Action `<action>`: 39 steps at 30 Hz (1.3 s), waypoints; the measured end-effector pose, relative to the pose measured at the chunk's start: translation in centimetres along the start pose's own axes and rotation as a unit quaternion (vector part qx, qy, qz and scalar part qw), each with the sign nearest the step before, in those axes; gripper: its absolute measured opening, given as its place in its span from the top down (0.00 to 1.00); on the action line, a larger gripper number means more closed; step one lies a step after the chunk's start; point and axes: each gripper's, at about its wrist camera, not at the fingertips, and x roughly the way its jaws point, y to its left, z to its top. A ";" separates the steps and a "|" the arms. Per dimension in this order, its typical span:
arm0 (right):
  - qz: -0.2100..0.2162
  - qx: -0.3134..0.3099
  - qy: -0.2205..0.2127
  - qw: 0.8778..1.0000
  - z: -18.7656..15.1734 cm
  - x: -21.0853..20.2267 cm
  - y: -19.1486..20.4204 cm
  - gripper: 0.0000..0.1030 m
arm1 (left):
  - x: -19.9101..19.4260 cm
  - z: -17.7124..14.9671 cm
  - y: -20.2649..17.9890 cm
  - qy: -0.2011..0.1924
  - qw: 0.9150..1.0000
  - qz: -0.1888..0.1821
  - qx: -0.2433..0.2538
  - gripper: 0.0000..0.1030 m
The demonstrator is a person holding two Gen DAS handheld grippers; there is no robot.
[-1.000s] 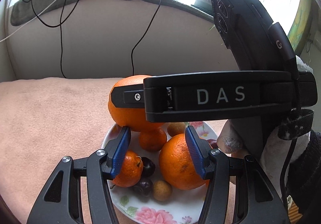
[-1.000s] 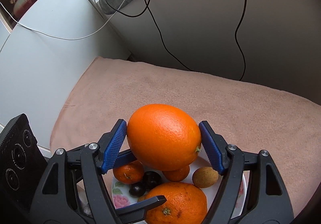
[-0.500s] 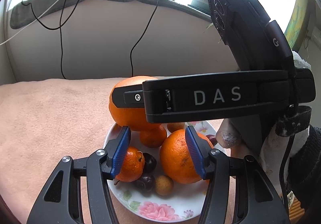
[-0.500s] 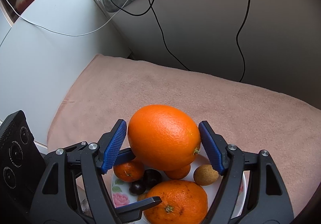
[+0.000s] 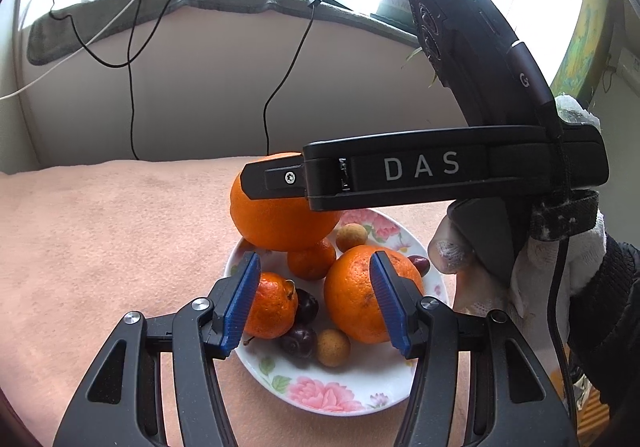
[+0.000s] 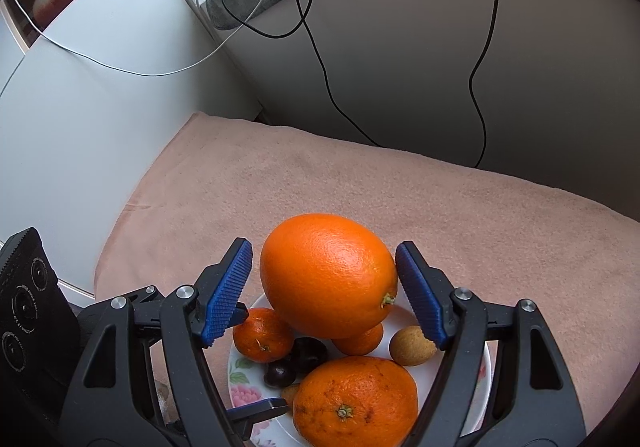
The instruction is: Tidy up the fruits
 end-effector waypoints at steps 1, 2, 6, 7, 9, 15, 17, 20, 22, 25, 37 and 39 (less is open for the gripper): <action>-0.005 -0.001 -0.002 1.000 0.0 -0.1 0.1 0.25 | -0.2 -0.1 0.0 -0.001 1.000 0.000 0.001 0.45; -0.006 -0.001 -0.005 1.000 0.0 -0.2 0.1 0.25 | -0.4 -0.1 0.0 -0.002 1.000 0.000 0.001 0.45; 0.005 0.006 -0.012 1.000 0.2 -0.6 0.0 0.21 | -1.1 -0.3 0.1 -0.005 1.000 0.002 0.000 0.45; 0.006 0.009 -0.014 1.000 0.3 -0.7 -0.1 0.20 | -1.2 -0.4 0.1 -0.006 1.000 0.003 0.000 0.45; 0.005 0.011 -0.014 1.000 0.4 -0.6 -0.1 0.19 | -1.5 -0.5 0.3 -0.008 1.000 0.005 0.000 0.45; -0.004 0.008 -0.036 0.999 -0.4 -2.3 0.3 0.19 | -3.1 -1.1 0.5 -0.017 1.000 0.008 0.000 0.45; -0.008 0.005 -0.044 0.999 -1.2 -3.2 0.5 0.19 | -3.6 -1.6 0.4 -0.019 1.000 0.009 0.002 0.45; -0.011 0.001 -0.057 0.998 -2.5 -4.6 0.6 0.19 | -4.4 -2.2 0.1 -0.024 0.999 0.019 0.015 0.45; -0.021 0.005 -0.077 0.997 -3.6 -6.0 0.7 0.19 | -5.0 -2.4 0.2 -0.026 0.999 0.019 0.010 0.45; -0.031 0.006 -0.108 0.994 -5.9 -8.3 1.2 0.19 | -6.3 -2.7 -0.1 -0.037 0.999 0.023 0.008 0.44; -0.126 0.012 -0.191 0.973 -13.8 -15.0 3.5 0.12 | -9.7 -4.3 -2.2 -0.062 0.996 0.057 0.026 0.28; -0.140 0.022 -0.196 0.970 -14.3 -15.4 3.7 0.12 | -10.1 -4.7 -2.2 -0.064 0.996 0.063 0.021 0.27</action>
